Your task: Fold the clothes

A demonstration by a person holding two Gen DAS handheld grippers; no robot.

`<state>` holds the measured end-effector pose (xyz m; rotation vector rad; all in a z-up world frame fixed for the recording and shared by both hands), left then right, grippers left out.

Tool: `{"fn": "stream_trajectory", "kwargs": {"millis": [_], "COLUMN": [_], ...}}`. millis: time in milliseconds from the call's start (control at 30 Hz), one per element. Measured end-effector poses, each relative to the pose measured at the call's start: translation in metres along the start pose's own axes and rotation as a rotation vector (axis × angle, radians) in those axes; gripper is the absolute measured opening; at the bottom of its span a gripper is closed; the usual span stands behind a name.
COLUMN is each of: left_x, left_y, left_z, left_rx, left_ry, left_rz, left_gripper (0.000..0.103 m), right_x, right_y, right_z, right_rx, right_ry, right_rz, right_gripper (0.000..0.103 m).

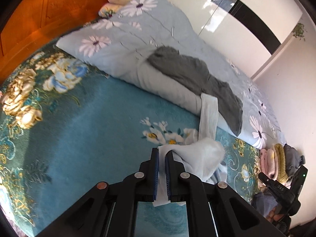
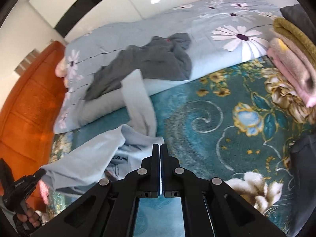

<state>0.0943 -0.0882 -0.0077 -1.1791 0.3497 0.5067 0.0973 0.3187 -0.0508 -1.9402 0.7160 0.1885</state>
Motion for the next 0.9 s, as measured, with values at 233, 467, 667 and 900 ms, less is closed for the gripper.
{"fn": "stream_trajectory", "kwargs": {"millis": [233, 467, 667, 900], "left_x": [0.029, 0.085, 0.117, 0.12], "left_y": [-0.025, -0.024, -0.014, -0.03], "left_z": [-0.088, -0.189, -0.199, -0.2], "left_rx": [-0.121, -0.232, -0.201, -0.293], "left_ry": [-0.066, -0.246, -0.303, -0.247], "left_rz": [-0.009, -0.112, -0.161, -0.124], "left_gripper": [0.007, 0.007, 0.011, 0.025], "right_x": [0.051, 0.076, 0.083, 0.083], "right_y": [0.027, 0.051, 0.066, 0.094], "right_z": [-0.02, -0.063, -0.099, -0.138], "right_rx": [-0.086, -0.114, -0.127, -0.112], "right_ry": [-0.058, -0.205, -0.327, -0.447], "right_rz": [-0.134, -0.203, -0.227, -0.259], "right_gripper": [0.002, 0.006, 0.042, 0.043]}}
Point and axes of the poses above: each gripper's, at about its wrist camera, not at the fingertips, and y roughly the way its jaws point, z to its right, x to its underside, the point moved 5 cm from there along y, roughly the way its jaws point, and after that the axes turned 3 degrees about y, right-handed, at the moved point
